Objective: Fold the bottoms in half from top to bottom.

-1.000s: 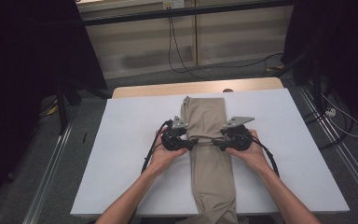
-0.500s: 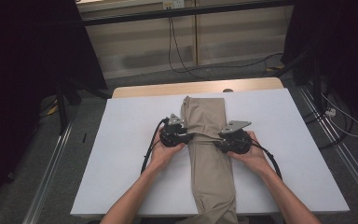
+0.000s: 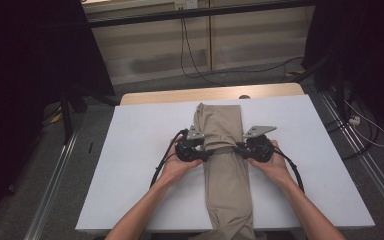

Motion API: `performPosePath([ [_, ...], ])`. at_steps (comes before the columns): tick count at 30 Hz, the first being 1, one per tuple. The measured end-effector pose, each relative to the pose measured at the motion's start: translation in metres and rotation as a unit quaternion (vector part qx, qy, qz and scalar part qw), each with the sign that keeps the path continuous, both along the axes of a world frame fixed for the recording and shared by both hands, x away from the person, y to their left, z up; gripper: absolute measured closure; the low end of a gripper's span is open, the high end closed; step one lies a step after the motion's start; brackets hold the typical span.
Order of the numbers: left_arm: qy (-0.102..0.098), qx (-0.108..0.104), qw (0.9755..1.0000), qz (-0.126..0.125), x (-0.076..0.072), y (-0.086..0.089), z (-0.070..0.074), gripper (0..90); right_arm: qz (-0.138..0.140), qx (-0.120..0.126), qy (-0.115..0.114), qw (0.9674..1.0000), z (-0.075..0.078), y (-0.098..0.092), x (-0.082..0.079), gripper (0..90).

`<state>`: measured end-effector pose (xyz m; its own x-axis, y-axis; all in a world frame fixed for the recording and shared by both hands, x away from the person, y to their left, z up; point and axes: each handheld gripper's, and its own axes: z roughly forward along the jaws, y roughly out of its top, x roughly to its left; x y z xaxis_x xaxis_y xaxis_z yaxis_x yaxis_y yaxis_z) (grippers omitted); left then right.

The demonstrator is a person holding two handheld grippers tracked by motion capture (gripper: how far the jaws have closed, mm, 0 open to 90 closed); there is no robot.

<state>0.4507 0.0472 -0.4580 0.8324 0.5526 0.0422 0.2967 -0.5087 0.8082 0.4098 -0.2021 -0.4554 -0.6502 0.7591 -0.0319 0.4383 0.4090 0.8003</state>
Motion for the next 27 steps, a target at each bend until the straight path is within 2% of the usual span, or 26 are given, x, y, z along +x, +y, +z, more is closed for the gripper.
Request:
performPosePath([
  [2,0.008,-0.01,0.9998,0.016,0.003,0.001,-0.001,53.1,-0.003,0.01,0.003,0.9999,0.001,-0.002,0.001,78.2],
  [4,0.03,-0.038,0.9985,0.023,0.007,0.004,0.002,67.7,-0.003,0.013,0.005,0.9999,0.002,-0.003,0.001,79.6],
  [5,0.034,-0.038,0.9984,0.025,0.007,0.004,0.004,74.9,-0.003,0.012,0.005,0.9999,0.002,-0.003,0.002,80.9],
  [7,0.041,-0.04,0.998,0.028,0.006,0.001,0.009,83.6,-0.006,0.009,0.003,0.9999,0.005,-0.001,0.002,82.7],
  [8,0.043,-0.04,0.9979,0.026,0.006,0.001,0.011,85.2,-0.008,0.007,0.002,0.9999,0.007,0.0,0.003,83.2],
  [9,0.048,-0.052,0.9972,0.027,0.006,0.001,0.014,85.5,-0.011,0.007,0.0,0.9999,0.009,-0.001,0.003,83.4],
  [11,0.059,-0.066,0.996,0.016,0.003,0.003,0.02,85.6,-0.012,0.021,-0.005,0.9997,0.016,-0.005,0.002,83.6],
  [13,0.061,-0.068,0.9958,0.012,-0.003,0.005,0.028,85.6,-0.006,0.037,-0.008,0.9993,0.025,-0.009,-0.001,83.5],
  [14,0.07,-0.069,0.9951,0.01,-0.007,0.006,0.032,85.6,0.002,0.036,-0.01,0.9993,0.03,-0.01,-0.005,83.6],
  [16,0.066,-0.067,0.9956,-0.004,-0.018,0.008,0.039,85.6,0.01,0.032,-0.019,0.9992,0.038,-0.011,-0.014,83.8],
  [19,0.071,-0.07,0.9948,-0.023,-0.034,0.012,0.045,85.6,0.024,0.044,-0.018,0.9986,0.044,-0.015,-0.028,84.0],
  [24,0.076,-0.066,0.9942,-0.037,-0.058,0.017,0.044,85.6,0.045,0.044,-0.008,0.998,0.043,-0.015,-0.054,84.0],
  [26,0.082,-0.072,0.9932,-0.041,-0.071,0.02,0.042,85.6,0.051,0.04,-0.006,0.9979,0.042,-0.014,-0.065,84.0],
  [27,0.082,-0.072,0.993,-0.045,-0.076,0.021,0.041,85.6,0.053,0.045,-0.005,0.9976,0.042,-0.013,-0.072,84.0],
])
